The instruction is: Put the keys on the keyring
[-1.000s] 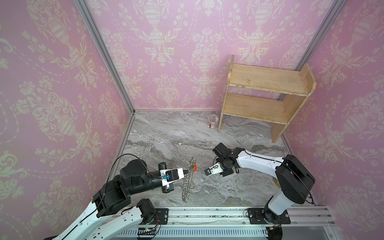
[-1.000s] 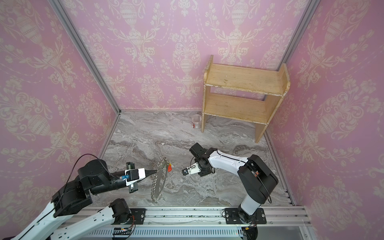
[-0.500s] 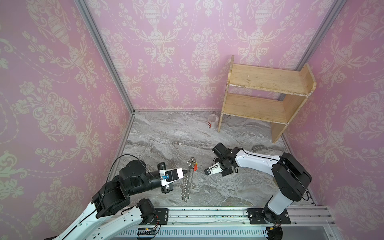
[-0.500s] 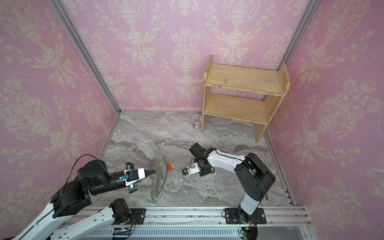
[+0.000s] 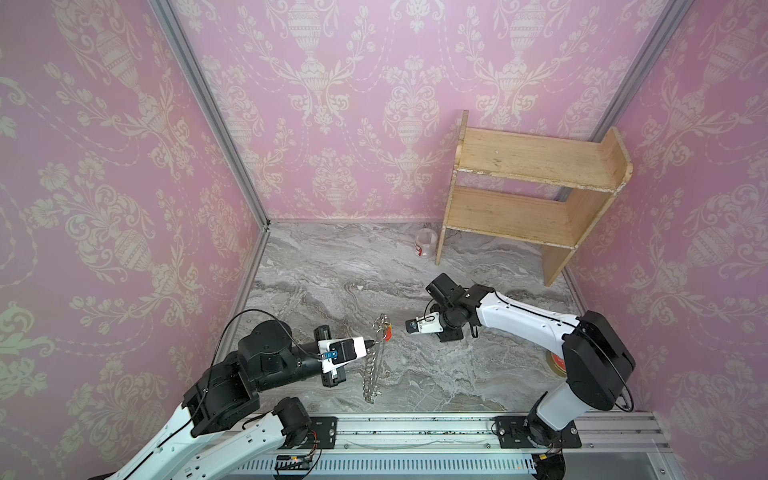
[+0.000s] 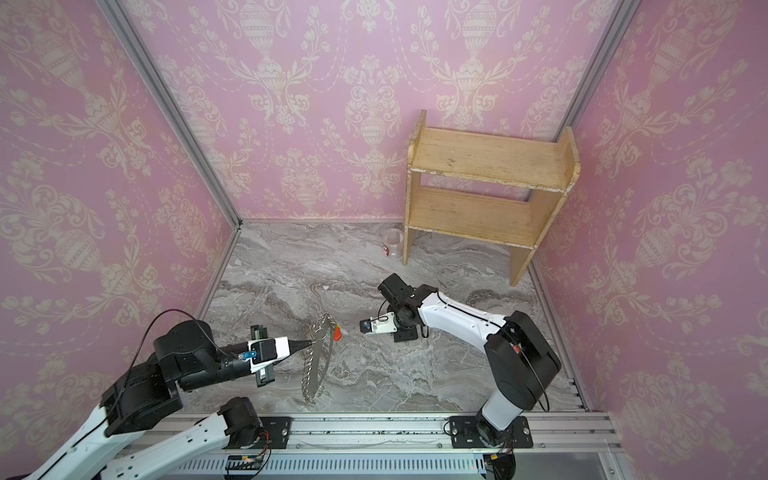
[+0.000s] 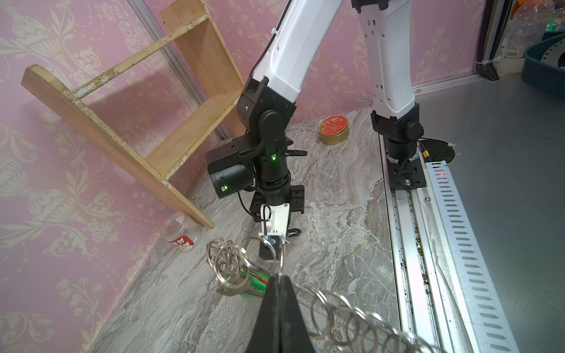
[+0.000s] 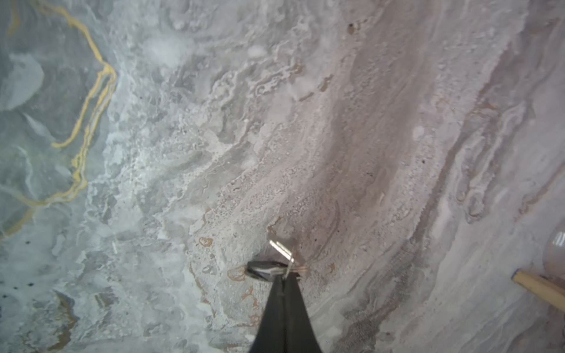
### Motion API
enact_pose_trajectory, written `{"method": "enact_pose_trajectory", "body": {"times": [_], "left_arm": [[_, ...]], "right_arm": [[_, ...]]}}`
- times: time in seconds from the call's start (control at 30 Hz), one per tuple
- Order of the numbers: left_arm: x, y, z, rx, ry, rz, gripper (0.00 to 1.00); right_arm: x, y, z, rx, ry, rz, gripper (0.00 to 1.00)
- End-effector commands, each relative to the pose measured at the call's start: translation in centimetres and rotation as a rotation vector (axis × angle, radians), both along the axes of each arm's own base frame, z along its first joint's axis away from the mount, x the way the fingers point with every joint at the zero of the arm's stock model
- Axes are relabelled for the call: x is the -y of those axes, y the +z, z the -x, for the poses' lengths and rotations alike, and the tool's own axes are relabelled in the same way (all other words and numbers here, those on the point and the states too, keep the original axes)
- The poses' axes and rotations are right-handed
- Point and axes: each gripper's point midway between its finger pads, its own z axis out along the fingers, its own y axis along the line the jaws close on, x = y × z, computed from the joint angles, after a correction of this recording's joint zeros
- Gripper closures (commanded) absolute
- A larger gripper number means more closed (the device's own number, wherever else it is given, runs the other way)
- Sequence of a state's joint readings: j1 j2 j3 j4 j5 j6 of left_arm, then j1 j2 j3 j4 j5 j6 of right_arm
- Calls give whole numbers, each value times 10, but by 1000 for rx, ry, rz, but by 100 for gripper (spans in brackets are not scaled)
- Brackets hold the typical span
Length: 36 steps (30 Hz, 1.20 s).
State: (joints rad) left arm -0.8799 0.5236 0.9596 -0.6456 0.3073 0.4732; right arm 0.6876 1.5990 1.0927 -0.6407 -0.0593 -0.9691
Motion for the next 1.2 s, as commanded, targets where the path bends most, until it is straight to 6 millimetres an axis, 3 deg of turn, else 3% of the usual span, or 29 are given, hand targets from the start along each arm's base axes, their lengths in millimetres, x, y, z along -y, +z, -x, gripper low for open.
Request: {"method": "enact_pose_trajectory", "body": {"times": [0.0,0.17,0.43,0.5,0.67,1.0,1.17], "left_arm": [[0,19,2,41,-8,47,100],[4,22,0,39,-17,47,100],[21,26,-7,38,-52,40,100],[24,27,-8,38,-57,34,100],[32,28,-12,40,-73,14,100],[47,25,-23,96,-113,-65,100],[56,29,-26,122,-145,-77,100]], "right_arm": [[-3,38,-1,-64,-206,-168,100],[-5,81,-3,-106,-322,-351,100],[-26,141,15,-153,-269,-607,100],[-32,163,13,-172,-277,-674,100],[-36,183,23,-228,-267,-722,100],[-25,247,61,-205,-167,-798,100],[-22,264,79,-219,-130,-785,100]]}}
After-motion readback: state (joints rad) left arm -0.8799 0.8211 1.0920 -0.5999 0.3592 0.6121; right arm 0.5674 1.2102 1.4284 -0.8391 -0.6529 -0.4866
